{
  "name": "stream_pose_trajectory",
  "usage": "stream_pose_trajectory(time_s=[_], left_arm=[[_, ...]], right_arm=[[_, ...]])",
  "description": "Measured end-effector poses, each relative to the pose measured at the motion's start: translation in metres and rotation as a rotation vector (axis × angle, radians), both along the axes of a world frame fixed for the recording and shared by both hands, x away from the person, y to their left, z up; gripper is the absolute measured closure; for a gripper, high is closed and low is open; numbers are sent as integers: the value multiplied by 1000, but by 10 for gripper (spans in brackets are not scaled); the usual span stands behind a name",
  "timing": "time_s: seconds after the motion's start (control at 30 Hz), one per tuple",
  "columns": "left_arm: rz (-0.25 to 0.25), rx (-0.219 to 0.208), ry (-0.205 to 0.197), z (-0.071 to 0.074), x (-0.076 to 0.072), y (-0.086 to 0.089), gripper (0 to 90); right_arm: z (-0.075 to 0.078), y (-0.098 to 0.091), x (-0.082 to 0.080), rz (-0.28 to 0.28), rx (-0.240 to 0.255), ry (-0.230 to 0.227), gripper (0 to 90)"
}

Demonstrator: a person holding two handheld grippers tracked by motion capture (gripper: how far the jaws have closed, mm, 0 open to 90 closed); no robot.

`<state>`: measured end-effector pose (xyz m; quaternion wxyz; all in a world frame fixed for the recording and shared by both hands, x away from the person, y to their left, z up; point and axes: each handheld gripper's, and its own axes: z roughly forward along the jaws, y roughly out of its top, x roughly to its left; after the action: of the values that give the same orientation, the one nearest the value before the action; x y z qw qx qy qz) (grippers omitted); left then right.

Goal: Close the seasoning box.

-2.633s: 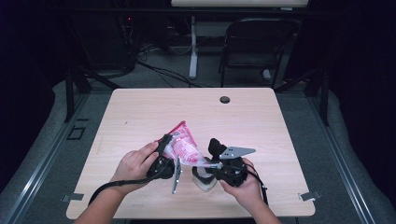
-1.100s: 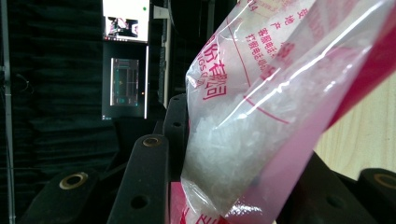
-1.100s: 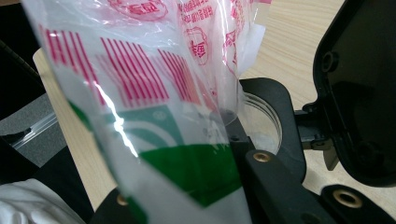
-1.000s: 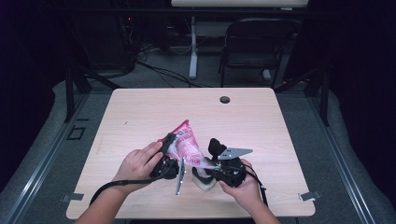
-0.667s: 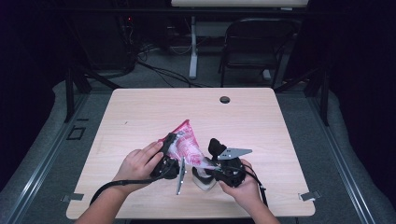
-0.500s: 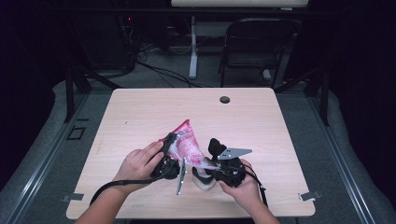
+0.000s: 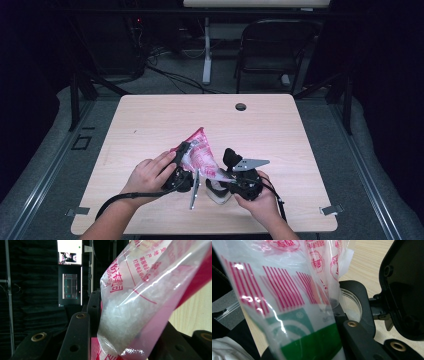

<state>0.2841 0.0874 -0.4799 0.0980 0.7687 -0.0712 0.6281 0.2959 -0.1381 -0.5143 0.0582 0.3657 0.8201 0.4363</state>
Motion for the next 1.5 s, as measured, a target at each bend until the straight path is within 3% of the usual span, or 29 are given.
stream_pose_trajectory(time_s=[1.5], left_arm=[[-6, -20, -5, 4, -1, -2, 689]], right_arm=[[1, 1, -1, -2, 0, -4, 900]])
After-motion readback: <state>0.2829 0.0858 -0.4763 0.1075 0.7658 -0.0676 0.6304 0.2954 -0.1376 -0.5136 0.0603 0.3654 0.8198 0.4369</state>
